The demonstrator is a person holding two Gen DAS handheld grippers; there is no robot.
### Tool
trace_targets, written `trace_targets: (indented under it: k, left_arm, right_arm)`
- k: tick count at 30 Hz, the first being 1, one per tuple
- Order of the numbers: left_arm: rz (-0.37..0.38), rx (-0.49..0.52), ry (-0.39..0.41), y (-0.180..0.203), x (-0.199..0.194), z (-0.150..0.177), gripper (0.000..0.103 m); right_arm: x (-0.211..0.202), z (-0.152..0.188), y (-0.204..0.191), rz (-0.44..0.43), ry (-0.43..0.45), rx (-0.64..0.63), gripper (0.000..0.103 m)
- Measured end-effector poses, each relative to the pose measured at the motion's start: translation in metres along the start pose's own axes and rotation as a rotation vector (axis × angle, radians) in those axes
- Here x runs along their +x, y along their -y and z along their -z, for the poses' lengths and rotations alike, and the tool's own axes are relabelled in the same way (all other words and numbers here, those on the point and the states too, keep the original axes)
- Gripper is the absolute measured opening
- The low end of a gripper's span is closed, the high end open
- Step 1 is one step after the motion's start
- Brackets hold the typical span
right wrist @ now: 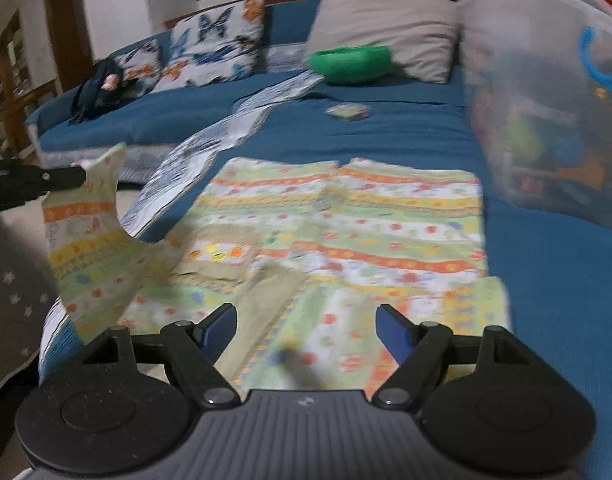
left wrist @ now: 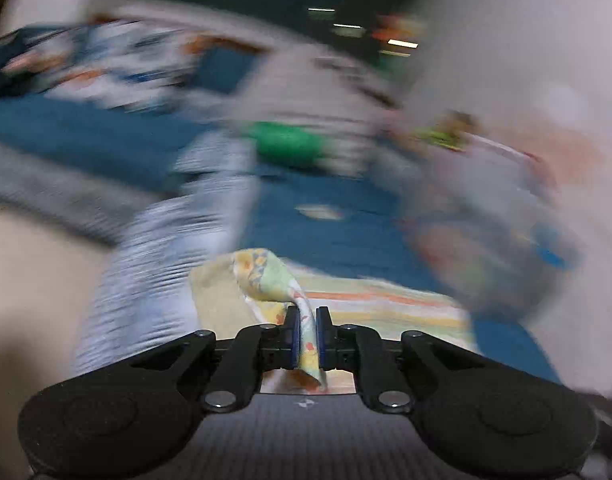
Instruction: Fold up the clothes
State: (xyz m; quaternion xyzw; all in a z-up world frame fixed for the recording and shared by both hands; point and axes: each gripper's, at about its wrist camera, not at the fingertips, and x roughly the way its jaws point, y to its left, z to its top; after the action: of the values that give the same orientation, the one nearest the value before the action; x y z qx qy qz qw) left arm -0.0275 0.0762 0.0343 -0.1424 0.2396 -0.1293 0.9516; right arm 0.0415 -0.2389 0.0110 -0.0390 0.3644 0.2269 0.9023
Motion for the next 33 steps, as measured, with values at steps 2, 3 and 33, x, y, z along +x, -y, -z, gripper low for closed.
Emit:
trace_targets:
  k: [2,3,33]
  left_arm:
    - [0.082,0.116,-0.045,0.031,0.011,0.008,0.011]
    - [0.101,0.157,-0.073,0.042,0.017,0.015,0.014]
    - [0.063,0.079,-0.312,-0.023,0.028,0.080,0.049]
  right_arm:
    - [-0.004,0.000,0.011,0.025,0.009,0.033,0.078]
    - [-0.006,0.001,0.017,0.035,0.011,0.047,0.078]
    - [0.083,-0.034,-0.098,-0.093,-0.170,-0.185,0.050]
